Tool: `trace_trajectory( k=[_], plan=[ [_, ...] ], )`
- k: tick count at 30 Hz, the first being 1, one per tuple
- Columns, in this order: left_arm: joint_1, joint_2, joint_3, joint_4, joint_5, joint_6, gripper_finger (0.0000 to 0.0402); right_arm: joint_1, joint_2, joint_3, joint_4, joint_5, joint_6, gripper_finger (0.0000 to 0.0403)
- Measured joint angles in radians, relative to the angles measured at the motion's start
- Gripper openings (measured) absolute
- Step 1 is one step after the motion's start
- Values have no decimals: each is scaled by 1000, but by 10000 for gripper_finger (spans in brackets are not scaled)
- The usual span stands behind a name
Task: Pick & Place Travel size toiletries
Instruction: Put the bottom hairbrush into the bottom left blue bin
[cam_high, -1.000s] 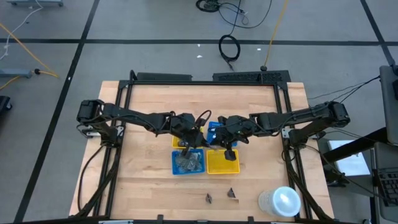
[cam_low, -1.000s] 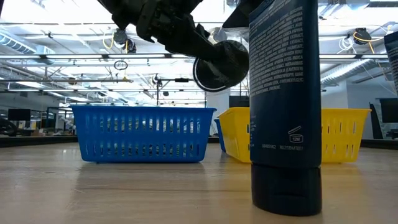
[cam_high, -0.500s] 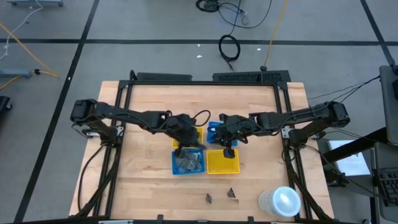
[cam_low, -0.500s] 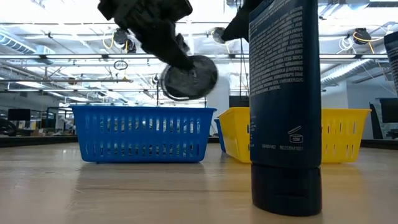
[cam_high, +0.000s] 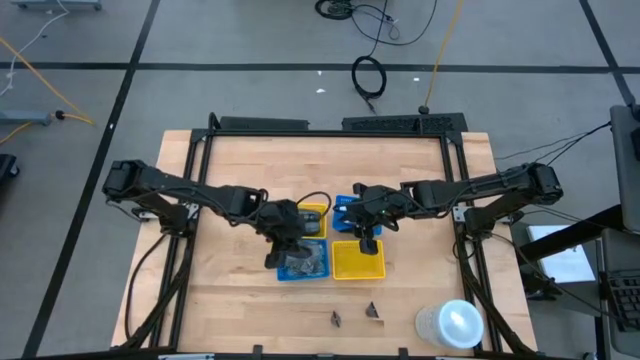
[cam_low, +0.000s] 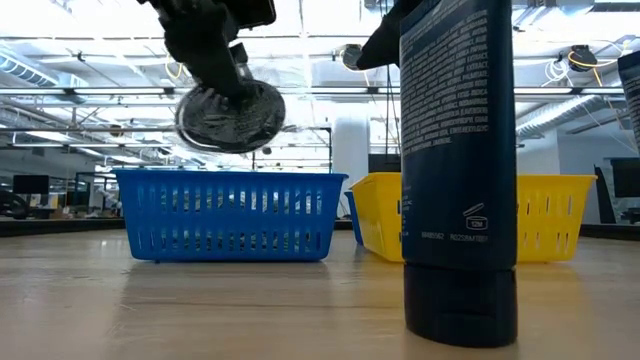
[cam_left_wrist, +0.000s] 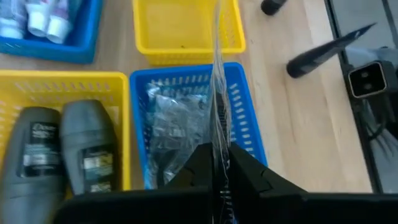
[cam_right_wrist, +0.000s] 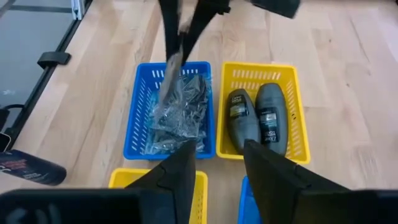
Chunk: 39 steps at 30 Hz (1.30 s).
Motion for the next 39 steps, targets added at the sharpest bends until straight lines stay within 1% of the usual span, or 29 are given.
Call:
trace_trajectory(
  k=[3, 5, 10, 13, 19, 24, 28, 31, 36, 39],
  plan=[
    [-23, 0, 0, -1, -3, -38, 28, 0, 0, 0, -3, -3, 18, 131],
    [-39, 0, -2, -1, -23, -56, 30, 0, 0, 0, -3, -4, 28, 131],
    [-63, 0, -35, 22, -71, -113, 10, 6, 0, 0, -1, -4, 26, 132],
    [-70, 1, -75, 90, -75, -148, 13, 11, 0, 0, -2, -4, 25, 132],
    [-75, 1, -135, 127, -72, -256, 71, 24, 0, 0, 1, -4, 25, 132],
    [-74, 1, -145, 133, -71, -304, 92, 27, 0, 0, 1, -5, 25, 132],
    [-81, 1, -145, 177, -72, -293, 115, 27, 0, 0, -1, -4, 24, 133],
    [-91, 1, -145, 218, -72, -282, 142, 27, 0, 0, -1, -4, 22, 131],
    [-97, 1, -145, 205, -72, -277, 191, 27, 0, 0, -2, -4, 21, 131],
    [-92, 1, -145, 215, -78, -253, 212, 27, 0, 0, -2, -4, 21, 130]
  ],
)
